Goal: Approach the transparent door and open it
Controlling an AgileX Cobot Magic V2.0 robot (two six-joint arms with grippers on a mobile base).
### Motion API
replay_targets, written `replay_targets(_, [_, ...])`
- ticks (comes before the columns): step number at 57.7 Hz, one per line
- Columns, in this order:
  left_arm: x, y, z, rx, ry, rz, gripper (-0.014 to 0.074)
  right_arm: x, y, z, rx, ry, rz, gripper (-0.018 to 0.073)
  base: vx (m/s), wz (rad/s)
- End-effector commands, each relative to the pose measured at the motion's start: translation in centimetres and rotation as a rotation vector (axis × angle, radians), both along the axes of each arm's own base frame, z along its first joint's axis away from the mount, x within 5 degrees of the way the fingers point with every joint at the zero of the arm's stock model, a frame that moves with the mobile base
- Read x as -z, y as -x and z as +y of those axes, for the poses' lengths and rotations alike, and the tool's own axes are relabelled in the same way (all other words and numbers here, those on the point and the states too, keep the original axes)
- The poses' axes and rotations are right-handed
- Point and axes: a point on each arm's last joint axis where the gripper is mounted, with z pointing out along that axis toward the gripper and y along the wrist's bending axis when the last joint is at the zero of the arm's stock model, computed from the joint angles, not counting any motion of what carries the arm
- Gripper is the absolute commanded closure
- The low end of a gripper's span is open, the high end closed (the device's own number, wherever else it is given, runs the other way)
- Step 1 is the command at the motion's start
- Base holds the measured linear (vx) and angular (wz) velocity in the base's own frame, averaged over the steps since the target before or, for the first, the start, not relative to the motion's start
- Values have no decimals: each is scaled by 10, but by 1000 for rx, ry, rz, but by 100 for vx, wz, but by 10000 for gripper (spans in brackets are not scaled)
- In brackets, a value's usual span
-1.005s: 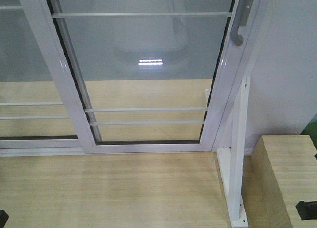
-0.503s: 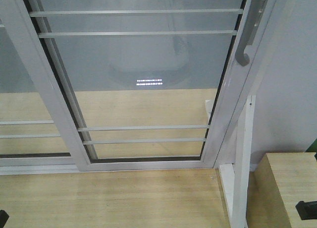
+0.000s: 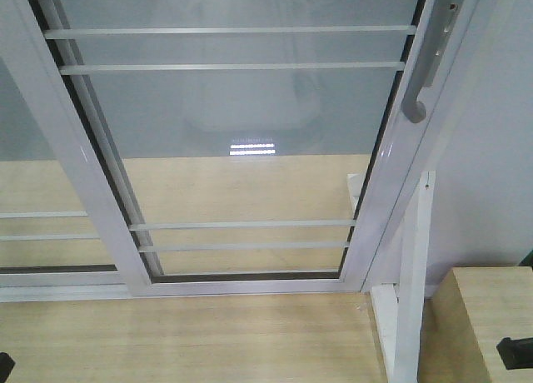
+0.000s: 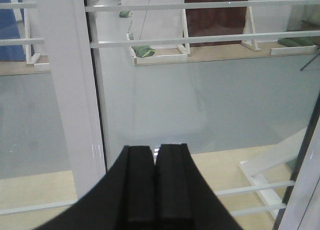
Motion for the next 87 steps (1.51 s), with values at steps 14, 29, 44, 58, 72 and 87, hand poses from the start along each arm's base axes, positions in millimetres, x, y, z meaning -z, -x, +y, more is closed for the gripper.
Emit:
replay_targets(14, [-1, -1, 0, 4, 20, -55, 594, -6, -1, -1, 8, 4, -67, 562, 0, -1])
replay_targets(29, [-1, -1, -1, 5, 20, -55, 594, -6, -1, -1, 10, 4, -67, 562, 0, 0])
replay_targets(44, [-1, -1, -1, 5, 20, -55, 594, -6, -1, -1, 10, 4, -67, 562, 0, 0])
replay_targets(58, [-1, -1, -1, 5, 20, -55, 594, -6, -1, -1, 10, 4, -67, 562, 0, 0])
replay_targets(72, [-7, -1, 0, 5, 24, -87, 594, -12, -1, -1, 14, 53, -131, 562, 0, 0])
replay_targets(87, [-31, 1, 0, 6, 100, -344, 594, -34, 3, -2, 32, 49, -364, 562, 0, 0])
